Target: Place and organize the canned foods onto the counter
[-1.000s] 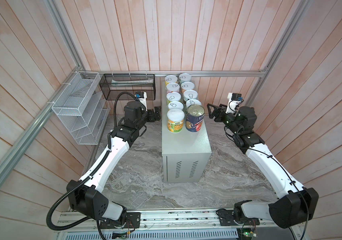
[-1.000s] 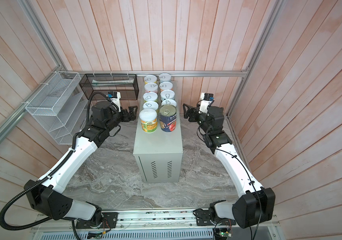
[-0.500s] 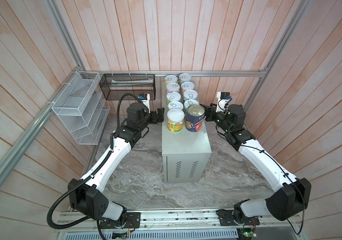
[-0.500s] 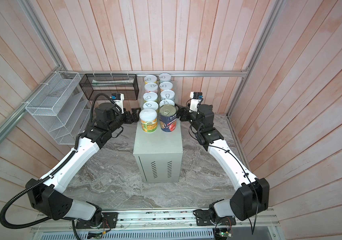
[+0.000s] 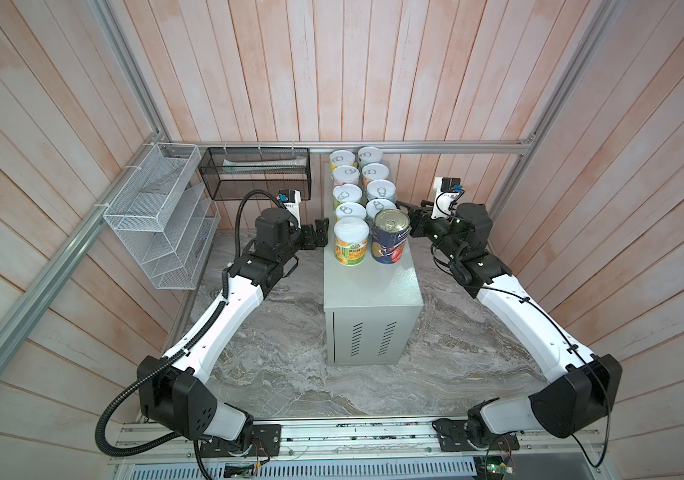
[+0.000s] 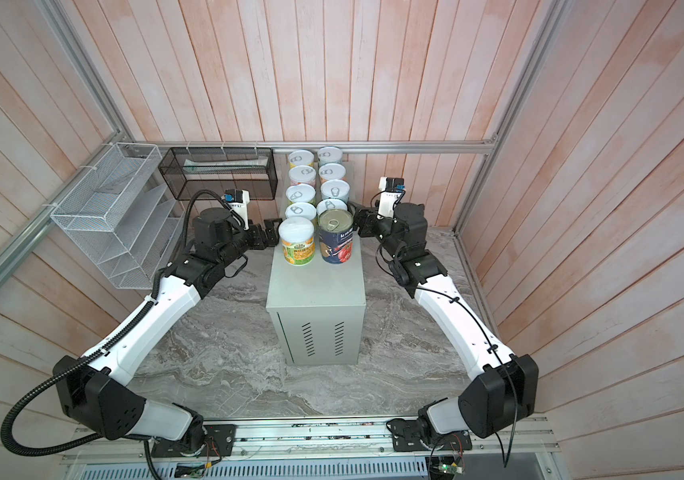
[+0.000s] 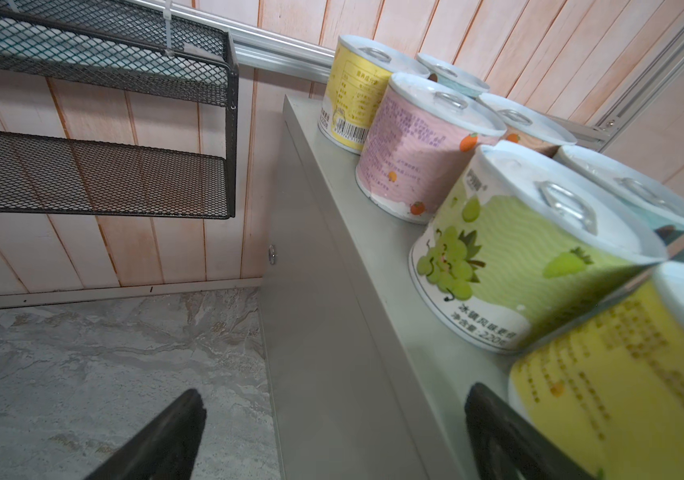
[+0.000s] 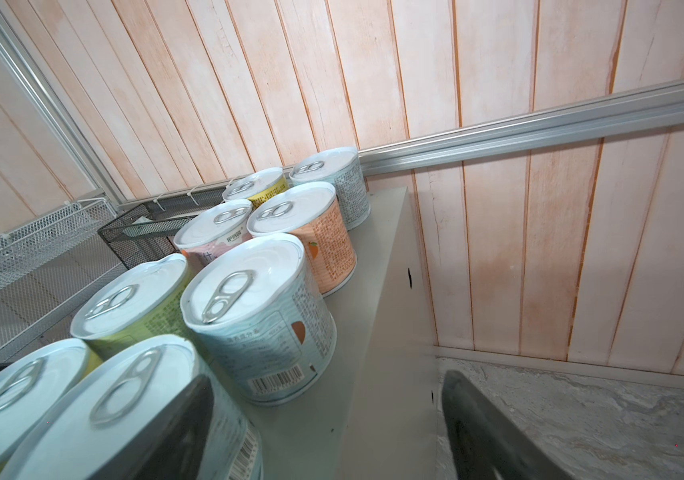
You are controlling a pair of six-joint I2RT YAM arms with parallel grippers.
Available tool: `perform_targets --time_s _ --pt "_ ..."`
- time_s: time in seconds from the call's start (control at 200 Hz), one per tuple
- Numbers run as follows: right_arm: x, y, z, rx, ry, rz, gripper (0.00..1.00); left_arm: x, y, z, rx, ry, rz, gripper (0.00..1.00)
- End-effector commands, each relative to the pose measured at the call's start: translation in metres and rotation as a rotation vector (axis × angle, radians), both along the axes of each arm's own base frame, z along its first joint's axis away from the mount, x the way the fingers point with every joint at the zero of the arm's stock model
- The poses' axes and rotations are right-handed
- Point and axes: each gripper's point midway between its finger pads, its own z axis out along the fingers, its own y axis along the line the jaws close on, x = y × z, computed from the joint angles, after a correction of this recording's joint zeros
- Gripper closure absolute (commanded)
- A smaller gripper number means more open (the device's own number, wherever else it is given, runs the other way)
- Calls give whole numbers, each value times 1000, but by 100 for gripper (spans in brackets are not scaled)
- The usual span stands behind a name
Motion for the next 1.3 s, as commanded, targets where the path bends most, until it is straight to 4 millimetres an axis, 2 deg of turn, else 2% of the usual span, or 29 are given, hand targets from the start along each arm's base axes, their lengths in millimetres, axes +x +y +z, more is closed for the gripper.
perform_targets --time_s 0.0,0.135,0.26,0.615,0.92,1.06,1.195,1.295 --pt "4 -8 -2 16 33 -67 15 0 0 -1 -30 16 46 0" --pt "-6 -23 -6 21 46 -125 16 -10 -8 3 0 30 61 0" --pt "-20 -27 -5 16 46 -127 16 -18 -9 3 21 51 80 0" --pt "-61 -13 -8 -7 49 -82 16 -34 -3 -7 31 98 115 0" --pt "-68 -5 -18 -16 66 -68 16 -35 -16 -22 49 127 97 0" --pt "-66 -18 -17 -30 67 -109 15 -37 4 -21 103 112 162 0" --pt "-64 -49 -12 -6 75 -148 15 -41 44 -16 80 101 221 0" --pt "-67 -74 -13 1 80 -187 15 -53 69 -10 67 54 261 0"
